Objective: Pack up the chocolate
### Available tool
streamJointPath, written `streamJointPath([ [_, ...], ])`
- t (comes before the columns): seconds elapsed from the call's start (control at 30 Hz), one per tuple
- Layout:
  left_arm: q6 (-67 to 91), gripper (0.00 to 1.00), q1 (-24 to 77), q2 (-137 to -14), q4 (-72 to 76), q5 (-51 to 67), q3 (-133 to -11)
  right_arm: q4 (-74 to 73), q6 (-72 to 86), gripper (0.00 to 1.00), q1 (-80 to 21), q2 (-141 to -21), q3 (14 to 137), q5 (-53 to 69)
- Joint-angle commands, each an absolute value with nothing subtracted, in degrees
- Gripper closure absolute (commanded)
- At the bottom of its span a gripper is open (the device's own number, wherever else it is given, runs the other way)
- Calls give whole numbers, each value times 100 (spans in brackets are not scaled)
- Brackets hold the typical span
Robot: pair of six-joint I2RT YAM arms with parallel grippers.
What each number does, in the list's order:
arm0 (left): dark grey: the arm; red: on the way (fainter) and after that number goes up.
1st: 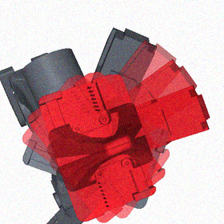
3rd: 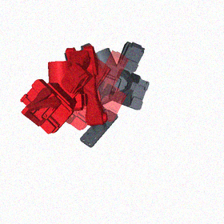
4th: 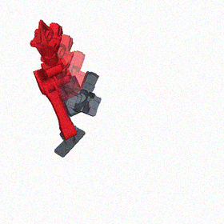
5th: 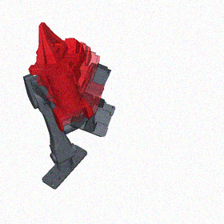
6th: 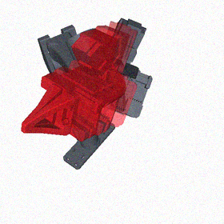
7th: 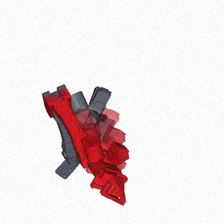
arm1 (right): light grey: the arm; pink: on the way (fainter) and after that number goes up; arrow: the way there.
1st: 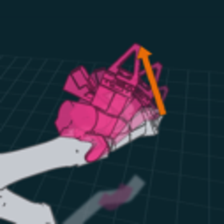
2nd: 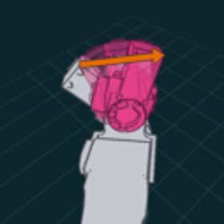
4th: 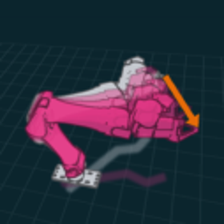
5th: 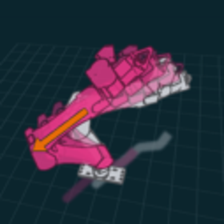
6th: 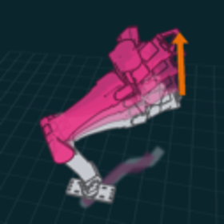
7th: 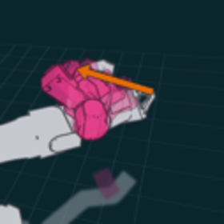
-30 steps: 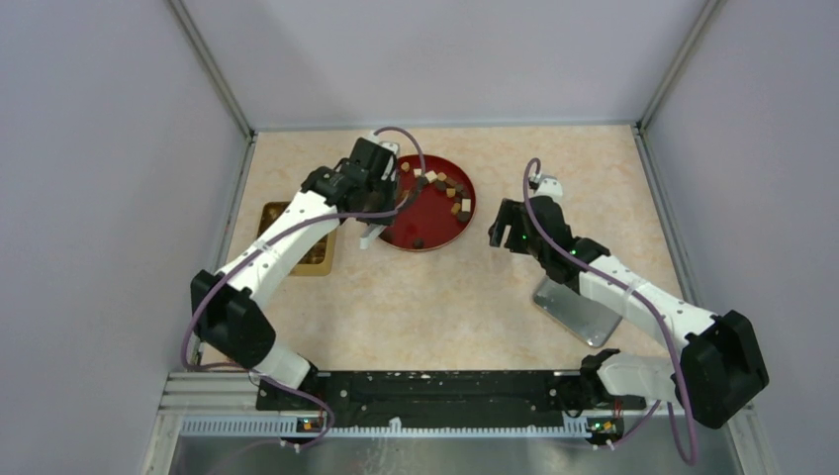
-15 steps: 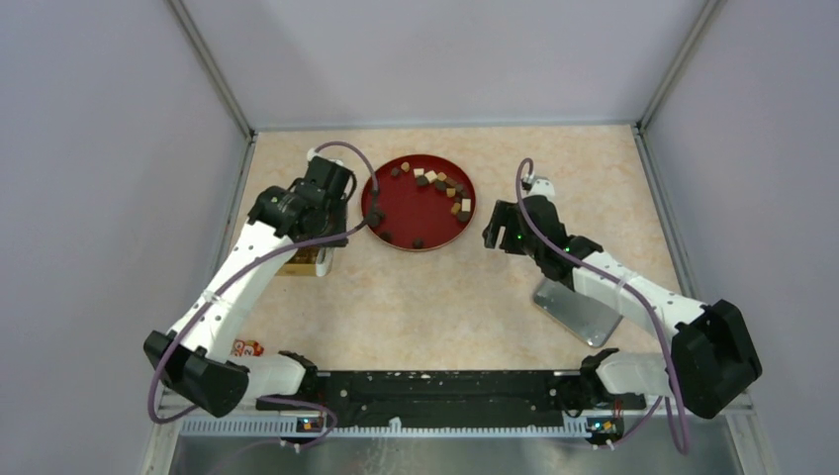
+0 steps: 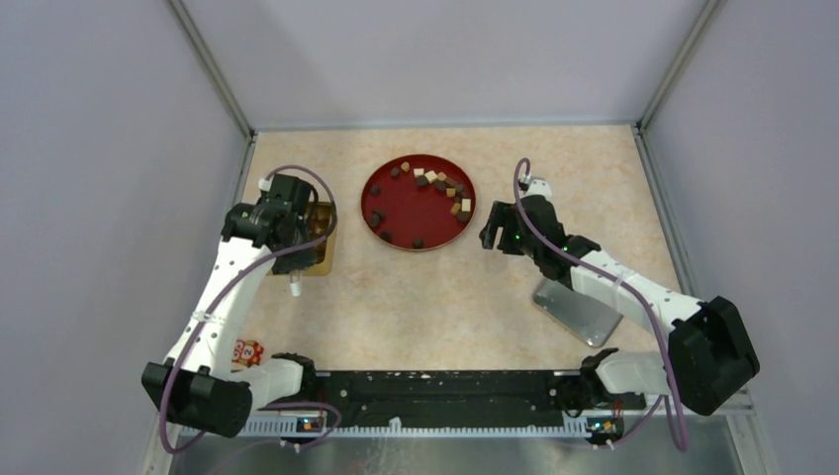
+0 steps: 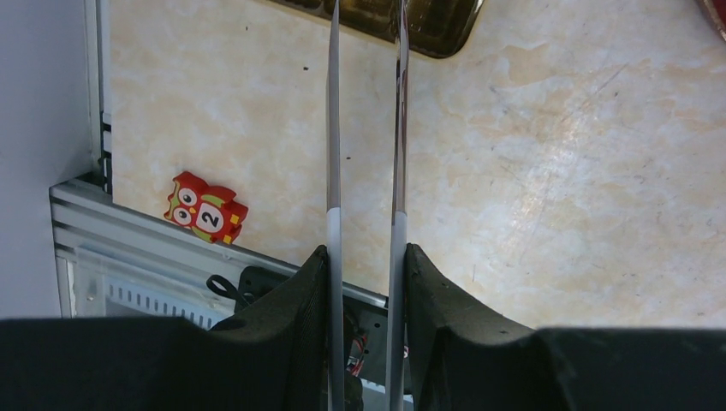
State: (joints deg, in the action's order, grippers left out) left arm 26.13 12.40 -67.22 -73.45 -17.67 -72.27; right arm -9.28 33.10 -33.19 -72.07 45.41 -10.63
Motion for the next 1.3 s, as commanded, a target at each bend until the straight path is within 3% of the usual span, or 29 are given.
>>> streamJointPath([
  [0.0,2733,90,1179,-6458,-7225,-1852,-7030,-663,3303,29,-3261,-7233,4720,-999],
  [0.27,2687,89,1156,-6449,-7122,-1867,-6840,-686,3313,29,-3262,-7177,4682,-1022],
  [0.47,2615,71,1151,-6475,-7041,-1900,-6815,-662,3357,29,-3261,-7185,4657,-987],
  [0.53,2602,60,1151,-6498,-7032,-1898,-6835,-664,3355,29,-3261,-7185,4666,-982],
  [0.63,2571,58,1151,-6504,-7008,-1906,-6891,-677,3357,29,-3261,-7172,4662,-1023],
  [0.8,2507,61,1151,-6485,-7018,-1973,-6982,-672,3364,29,-3261,-7172,4649,-1020],
  [0.97,2322,80,1151,-6457,-7078,-2014,-7313,-682,3362,29,-3261,-7172,4654,-1040],
  [1.07,1887,82,1151,-6459,-7160,-1921,-8033,-740,3357,29,-3261,-7150,4682,-1084],
  [1.27,1260,92,1370,-6383,-6133,59,-8296,-1137,3048,30,-3471,-6981,4936,-1885],
])
